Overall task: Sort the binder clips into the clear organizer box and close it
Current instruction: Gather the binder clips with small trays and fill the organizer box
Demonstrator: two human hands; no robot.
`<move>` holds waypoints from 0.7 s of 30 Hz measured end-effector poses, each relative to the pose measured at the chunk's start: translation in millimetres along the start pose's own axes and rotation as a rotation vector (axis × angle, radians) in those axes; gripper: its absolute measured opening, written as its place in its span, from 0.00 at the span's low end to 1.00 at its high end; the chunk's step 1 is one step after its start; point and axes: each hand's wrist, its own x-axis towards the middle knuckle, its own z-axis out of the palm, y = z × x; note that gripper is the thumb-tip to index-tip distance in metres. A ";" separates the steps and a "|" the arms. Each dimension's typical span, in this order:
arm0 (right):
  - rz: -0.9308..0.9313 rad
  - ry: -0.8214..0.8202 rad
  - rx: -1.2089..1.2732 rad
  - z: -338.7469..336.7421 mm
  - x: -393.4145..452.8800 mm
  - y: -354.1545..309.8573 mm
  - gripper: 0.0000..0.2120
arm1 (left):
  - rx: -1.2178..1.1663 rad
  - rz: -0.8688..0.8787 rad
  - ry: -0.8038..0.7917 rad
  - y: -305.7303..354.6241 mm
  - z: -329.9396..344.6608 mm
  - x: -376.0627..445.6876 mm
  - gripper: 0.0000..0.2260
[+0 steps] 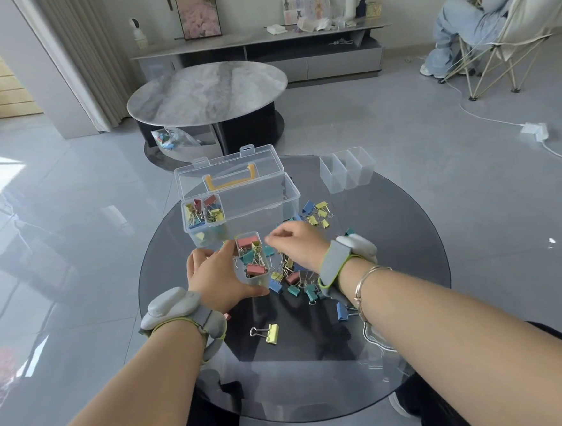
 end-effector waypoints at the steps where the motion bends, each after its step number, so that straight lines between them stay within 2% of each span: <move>1: 0.005 -0.037 0.029 -2.0 1.0 -8.7 0.08 | 0.003 0.006 0.011 2.0 -2.1 3.6 0.33; 4: -0.005 -0.054 -0.003 -8.9 10.4 -24.4 0.08 | 0.030 0.020 0.022 7.3 -10.4 17.0 0.33; 7: 0.021 -0.028 0.000 -16.4 23.3 -41.5 0.16 | 0.035 0.031 0.024 11.7 -20.8 34.2 0.32; 11: 0.099 -0.112 0.160 -24.3 42.0 -68.8 0.09 | 0.009 0.011 0.068 16.6 -36.4 60.0 0.32; 18: 0.016 -0.022 -0.052 -24.4 98.2 -95.8 0.20 | 0.039 0.016 0.123 -3.6 -55.0 129.4 0.34; 21: -0.004 -0.028 -0.120 -14.4 113.1 -93.5 0.17 | 0.057 0.034 0.085 -11.3 -50.8 143.0 0.36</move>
